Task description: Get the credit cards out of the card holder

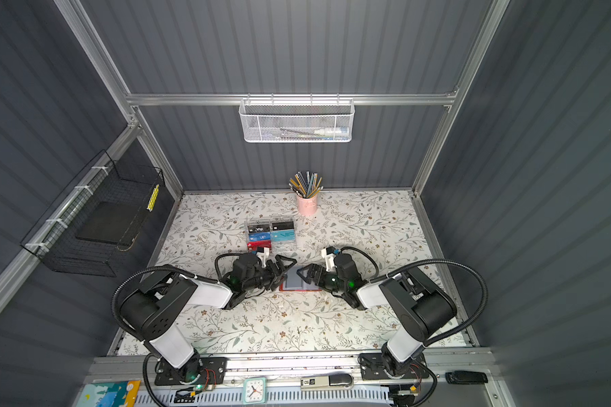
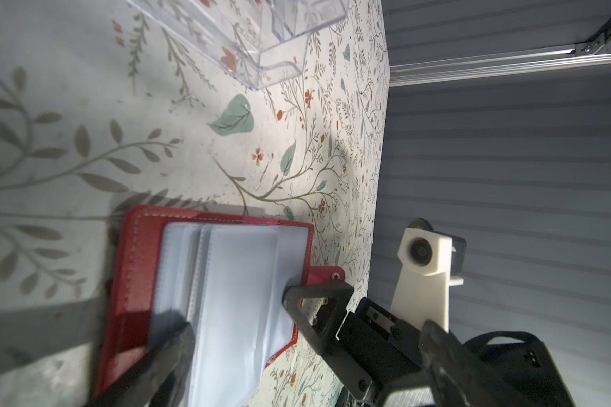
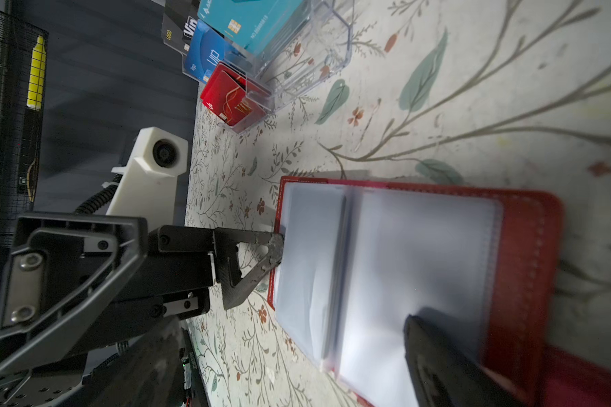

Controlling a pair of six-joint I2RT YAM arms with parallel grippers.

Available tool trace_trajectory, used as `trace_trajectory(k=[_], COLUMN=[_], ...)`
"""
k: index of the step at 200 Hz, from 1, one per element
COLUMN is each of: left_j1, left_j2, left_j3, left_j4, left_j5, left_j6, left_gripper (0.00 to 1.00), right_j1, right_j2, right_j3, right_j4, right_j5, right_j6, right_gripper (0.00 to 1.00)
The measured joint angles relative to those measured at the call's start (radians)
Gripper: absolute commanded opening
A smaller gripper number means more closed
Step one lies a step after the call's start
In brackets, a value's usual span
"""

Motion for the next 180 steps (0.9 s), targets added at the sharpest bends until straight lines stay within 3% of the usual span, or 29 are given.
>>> trace_trajectory(k=[109,180], left_j1=[-0.015,-0.036], left_j2=[0.019,0.025], left_j3=[0.015,0.055], left_j4=[0.034,0.031], left_j5=[0.000,0.000], left_j6=[-0.023,-0.024], left_gripper=[1.00,1.00], right_j1=[-0.022,-0.058], right_j2=[-0.005,-0.128], right_j3=[-0.042,-0.087], right_j4=[0.063,-0.053], right_j5=[-0.017,-0.002], right_j6=[0.027,0.013], right_gripper=[0.99,0.99])
